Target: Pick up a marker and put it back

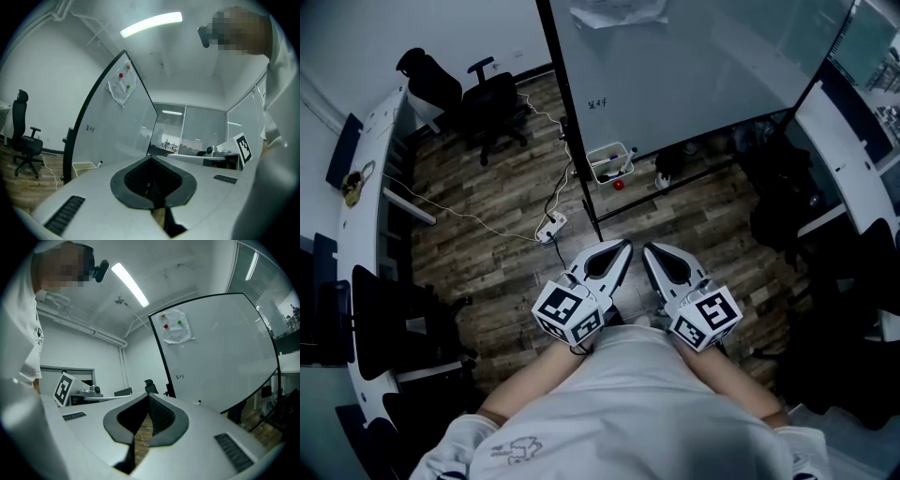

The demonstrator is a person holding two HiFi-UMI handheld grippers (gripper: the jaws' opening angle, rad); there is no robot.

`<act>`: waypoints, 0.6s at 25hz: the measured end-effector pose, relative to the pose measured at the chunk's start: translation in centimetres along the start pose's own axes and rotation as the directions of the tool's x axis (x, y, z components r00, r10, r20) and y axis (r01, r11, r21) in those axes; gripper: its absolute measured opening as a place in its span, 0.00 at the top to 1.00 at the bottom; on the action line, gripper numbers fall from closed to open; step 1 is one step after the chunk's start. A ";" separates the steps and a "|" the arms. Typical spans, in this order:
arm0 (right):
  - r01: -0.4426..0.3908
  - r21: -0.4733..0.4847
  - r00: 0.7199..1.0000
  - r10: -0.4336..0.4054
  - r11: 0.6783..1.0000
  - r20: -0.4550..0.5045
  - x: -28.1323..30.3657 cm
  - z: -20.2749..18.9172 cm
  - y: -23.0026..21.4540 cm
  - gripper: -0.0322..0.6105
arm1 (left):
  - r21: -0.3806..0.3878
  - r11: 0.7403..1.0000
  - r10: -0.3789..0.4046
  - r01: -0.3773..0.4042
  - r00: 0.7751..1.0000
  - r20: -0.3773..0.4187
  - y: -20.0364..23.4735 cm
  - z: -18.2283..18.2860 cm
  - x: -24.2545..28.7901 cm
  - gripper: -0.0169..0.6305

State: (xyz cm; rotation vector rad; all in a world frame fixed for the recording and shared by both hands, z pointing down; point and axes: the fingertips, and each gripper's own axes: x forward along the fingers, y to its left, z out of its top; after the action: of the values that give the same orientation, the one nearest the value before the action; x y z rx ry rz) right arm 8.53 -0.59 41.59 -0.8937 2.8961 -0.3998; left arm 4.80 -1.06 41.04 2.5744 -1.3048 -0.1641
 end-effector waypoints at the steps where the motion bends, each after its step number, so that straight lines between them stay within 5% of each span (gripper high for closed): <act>1: 0.011 0.002 1.000 -0.011 1.000 0.002 -0.1 0.1 -0.5 0.94 | 0.001 1.000 -0.009 0.009 1.000 -0.001 0.0 0.0 0.5 0.97; 15: 0.146 0.028 0.989 -0.147 0.989 0.012 2.6 0.7 -6.1 0.94 | -0.024 0.991 -0.136 0.135 0.989 -0.052 3.4 -0.1 6.5 0.97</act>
State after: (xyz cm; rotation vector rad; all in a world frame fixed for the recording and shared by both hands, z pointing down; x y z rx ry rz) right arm 9.82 -7.05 42.59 -1.1041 2.8140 -0.4409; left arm 6.02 -8.19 42.14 2.6309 -1.1048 -0.1319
